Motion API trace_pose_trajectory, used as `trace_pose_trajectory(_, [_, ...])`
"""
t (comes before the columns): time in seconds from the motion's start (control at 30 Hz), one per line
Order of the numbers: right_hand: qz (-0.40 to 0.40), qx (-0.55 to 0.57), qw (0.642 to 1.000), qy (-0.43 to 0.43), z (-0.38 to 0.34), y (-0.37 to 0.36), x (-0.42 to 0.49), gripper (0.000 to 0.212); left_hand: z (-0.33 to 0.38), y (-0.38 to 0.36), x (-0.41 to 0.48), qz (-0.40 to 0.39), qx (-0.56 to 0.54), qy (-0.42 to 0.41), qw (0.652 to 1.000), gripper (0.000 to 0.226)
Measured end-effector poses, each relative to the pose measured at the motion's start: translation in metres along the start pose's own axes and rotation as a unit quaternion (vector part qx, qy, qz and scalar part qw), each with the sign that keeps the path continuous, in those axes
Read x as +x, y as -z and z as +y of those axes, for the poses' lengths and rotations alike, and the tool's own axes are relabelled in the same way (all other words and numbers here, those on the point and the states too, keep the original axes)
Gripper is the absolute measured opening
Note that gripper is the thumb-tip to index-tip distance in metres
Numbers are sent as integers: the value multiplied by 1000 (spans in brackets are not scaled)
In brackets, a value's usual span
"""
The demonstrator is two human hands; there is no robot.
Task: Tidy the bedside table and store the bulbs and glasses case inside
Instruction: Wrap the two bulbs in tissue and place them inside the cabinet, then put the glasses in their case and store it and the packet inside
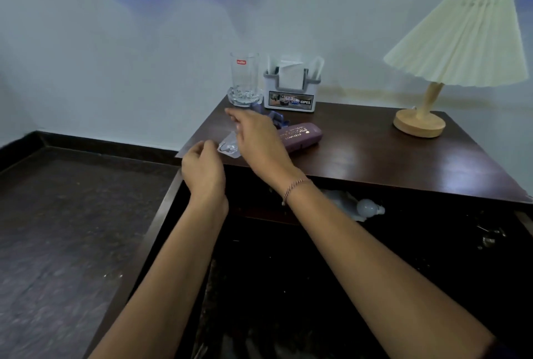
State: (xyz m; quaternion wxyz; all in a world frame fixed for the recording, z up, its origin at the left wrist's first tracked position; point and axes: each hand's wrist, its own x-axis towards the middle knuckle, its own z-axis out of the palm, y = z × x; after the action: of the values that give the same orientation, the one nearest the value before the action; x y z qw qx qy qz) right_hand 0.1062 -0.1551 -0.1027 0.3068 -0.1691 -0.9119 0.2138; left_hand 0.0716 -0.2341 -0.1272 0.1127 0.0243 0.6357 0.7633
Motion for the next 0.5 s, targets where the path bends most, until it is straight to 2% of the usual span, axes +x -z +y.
trace_pose_trajectory(0.1, [-108, -126, 986, 6, -4, -10, 29, 44, 6, -5, 5, -10, -37, 61, 997, 27])
trace_pose_trajectory(0.23, [-159, -192, 968, -1, -6, -17, 37, 26, 10, -8, 14, -22, -58, 98, 993, 19])
trace_pose_trajectory(0.37, [-155, -205, 966, -24, -1, -25, 38, 21, 10, -9, 25, -34, -65, 121, 990, 11])
trace_pose_trajectory(0.5, [-120, -207, 971, -26, 1, -34, 36, 23, 6, -3, 33, -47, -76, 132, 987, 15])
